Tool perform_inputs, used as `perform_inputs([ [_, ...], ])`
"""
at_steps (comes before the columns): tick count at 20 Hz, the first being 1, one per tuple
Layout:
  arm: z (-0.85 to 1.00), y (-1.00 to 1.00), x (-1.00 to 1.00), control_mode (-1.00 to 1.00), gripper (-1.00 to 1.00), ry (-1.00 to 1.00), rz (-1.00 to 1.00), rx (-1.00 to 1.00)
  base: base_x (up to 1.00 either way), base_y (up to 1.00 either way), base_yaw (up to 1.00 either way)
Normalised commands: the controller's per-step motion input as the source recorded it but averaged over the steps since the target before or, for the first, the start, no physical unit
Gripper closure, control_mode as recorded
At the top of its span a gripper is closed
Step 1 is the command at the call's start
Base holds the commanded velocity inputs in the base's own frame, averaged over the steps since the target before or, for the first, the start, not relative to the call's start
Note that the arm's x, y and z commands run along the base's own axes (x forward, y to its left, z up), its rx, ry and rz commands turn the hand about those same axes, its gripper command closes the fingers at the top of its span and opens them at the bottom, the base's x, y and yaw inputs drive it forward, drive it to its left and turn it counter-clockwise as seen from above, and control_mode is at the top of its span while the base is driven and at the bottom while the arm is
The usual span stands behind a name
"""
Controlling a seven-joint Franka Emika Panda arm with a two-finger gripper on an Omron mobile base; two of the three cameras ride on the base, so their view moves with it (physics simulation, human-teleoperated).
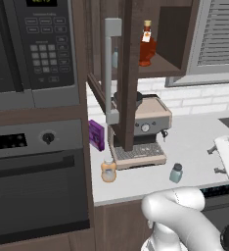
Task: Put the shaker and condiment bottle from the counter next to their counterparts in the cabinet.
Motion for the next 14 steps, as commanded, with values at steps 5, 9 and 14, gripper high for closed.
perform_inputs([
  [5,-0.42,0.0,0.3,-1.0,-1.0,0.0,0.03,-0.02,0.0,0.0,0.0],
  [9,-0.58,0.02,0.12,-1.0,-1.0,0.0,0.0,-0.03,0.0,0.0,0.0],
  [14,-0.25,0.04,0.12,-1.0,-1.0,-0.02,0.0,-0.01,0.0,0.0,0.0],
])
